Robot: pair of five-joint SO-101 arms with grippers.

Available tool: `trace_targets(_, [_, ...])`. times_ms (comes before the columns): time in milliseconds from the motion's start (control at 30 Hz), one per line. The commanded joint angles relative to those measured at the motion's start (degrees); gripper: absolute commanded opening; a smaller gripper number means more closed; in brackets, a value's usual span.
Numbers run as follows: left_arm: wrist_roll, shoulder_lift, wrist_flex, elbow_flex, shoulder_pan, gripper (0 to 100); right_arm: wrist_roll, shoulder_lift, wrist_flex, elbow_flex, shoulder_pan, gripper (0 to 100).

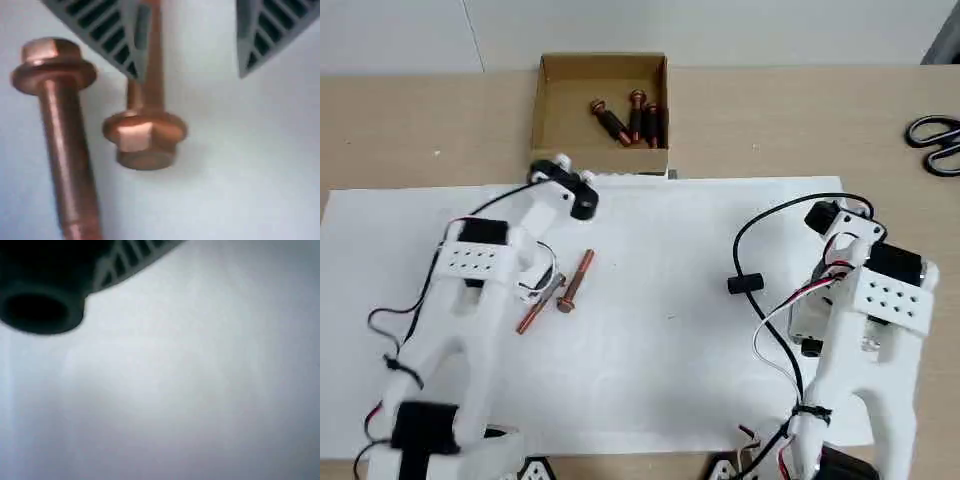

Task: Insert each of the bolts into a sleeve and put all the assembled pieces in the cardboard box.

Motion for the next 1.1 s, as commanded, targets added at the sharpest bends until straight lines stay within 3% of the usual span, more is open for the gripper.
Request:
trace_targets(0, [-0.2,2.4,-0.3,-2.9,0.1,11,0.1,-1.5,-0.9,-0.3,0.7,0.5])
trace_targets(333, [1.1,9.3,-0.9,-4.3,0.3,11,0.1,-1.5,-0.9,-0.3,0.7,0.5])
trace_targets(600, [1.1,3.1,-0.5,-4.4,0.2,12,0.1,-1.4,-0.9,-0.3,0.5,0.5])
trace_targets(867, [1.1,-6.8,10.0,-7.1,6.1,12,0.1,-1.4,-0.9,-0.3,0.4,0.5])
trace_targets(1067, [1.1,-7.1,10.9,-5.8,7.2,12,0.1,-1.4,-0.9,-0.3,0.4,0.5])
